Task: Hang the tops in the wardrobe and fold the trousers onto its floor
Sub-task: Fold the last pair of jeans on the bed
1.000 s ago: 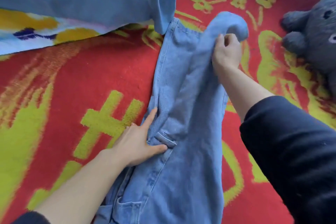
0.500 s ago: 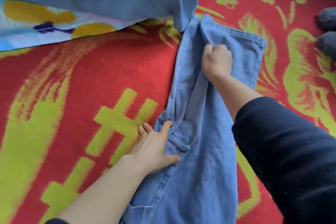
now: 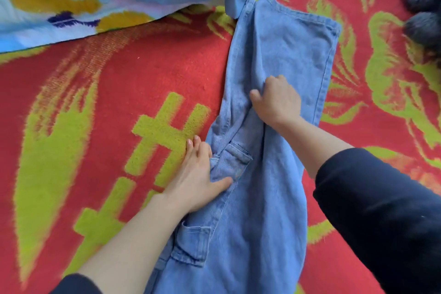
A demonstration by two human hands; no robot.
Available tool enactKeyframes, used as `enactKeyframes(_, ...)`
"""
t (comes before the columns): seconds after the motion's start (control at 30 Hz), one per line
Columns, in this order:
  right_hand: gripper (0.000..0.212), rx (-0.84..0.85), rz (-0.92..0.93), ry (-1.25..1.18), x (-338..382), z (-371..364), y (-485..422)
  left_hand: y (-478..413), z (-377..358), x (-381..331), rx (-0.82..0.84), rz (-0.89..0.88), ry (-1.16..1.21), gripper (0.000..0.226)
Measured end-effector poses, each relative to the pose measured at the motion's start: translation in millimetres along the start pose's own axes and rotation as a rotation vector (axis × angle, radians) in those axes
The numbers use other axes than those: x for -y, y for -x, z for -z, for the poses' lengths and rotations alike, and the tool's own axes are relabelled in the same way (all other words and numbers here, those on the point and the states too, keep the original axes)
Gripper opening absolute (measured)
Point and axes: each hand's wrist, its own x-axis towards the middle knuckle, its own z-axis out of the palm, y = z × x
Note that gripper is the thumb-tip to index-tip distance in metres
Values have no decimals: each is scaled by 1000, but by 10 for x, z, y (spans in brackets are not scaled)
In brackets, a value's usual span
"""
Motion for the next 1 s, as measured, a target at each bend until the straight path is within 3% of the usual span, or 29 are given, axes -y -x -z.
enactKeyframes(0.07,39,-42,-171,-278,147,101,-42,159,-24,123,-93,-65,111,37)
enactKeyframes(0.13,45,-73,-214,-506,272,130,-47,237,-17,178,-222,-129,150,22)
enactKeyframes(0.17,43,-42,-206,-563,294,108,-2,257,-10,177,-264,-145,159,22)
enactKeyframes(0.23,34,176,-144,-604,275,18,166,293,-18,164,-322,-118,193,24)
enactKeyframes(0.27,28,284,-89,-564,229,-41,279,329,-44,161,-340,-83,211,29)
enactKeyframes(0.33,27,336,30,-404,124,-129,513,417,-140,181,-346,-24,177,38)
enactKeyframes(0.43,37,213,43,-266,53,-186,783,529,-260,179,-334,-20,30,33)
enactKeyframes(0.57,29,70,-31,-94,88,-99,923,560,-213,90,-371,49,-164,40)
enactKeyframes(0.6,33,15,-120,-177,140,-68,914,600,-197,92,-356,65,-193,44)
enactKeyframes(0.67,43,-26,-292,-585,233,-22,916,703,-192,152,-325,78,-223,39)
enactKeyframes(0.73,40,104,-285,-831,293,-54,952,779,-172,259,-315,51,-222,34)
enactKeyframes(0.8,23,310,-170,-585,265,-156,1092,816,-165,381,-291,-36,-59,34)
enactKeyframes(0.83,35,354,-121,-420,186,-233,1196,830,-166,448,-276,-62,83,35)
enactKeyframes(0.93,59,283,19,-136,-73,-398,1703,881,-190,679,-362,22,469,28)
enactKeyframes(1.0,63,286,86,10,-276,-518,2205,946,-252,781,-397,112,520,23)
